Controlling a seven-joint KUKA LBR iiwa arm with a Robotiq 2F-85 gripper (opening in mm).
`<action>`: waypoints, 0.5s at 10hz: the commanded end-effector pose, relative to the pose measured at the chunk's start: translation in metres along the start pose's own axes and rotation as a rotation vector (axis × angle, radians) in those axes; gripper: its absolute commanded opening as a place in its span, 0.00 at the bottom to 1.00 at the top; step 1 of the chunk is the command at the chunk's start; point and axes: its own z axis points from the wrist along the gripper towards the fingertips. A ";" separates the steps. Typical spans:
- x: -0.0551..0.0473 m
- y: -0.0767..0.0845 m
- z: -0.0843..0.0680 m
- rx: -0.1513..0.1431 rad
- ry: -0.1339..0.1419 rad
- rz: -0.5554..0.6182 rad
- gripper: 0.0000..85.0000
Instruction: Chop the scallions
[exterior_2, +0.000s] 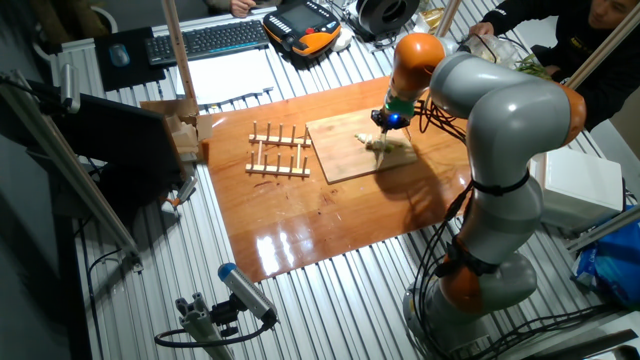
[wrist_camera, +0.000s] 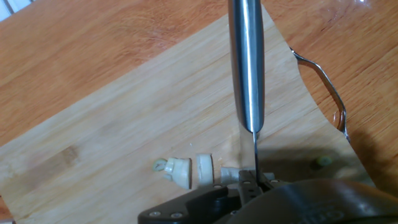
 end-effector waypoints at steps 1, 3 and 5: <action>0.000 0.000 0.000 0.001 -0.001 0.001 0.00; 0.000 0.001 0.000 0.000 0.000 0.001 0.00; 0.001 0.001 0.003 0.003 -0.004 0.001 0.00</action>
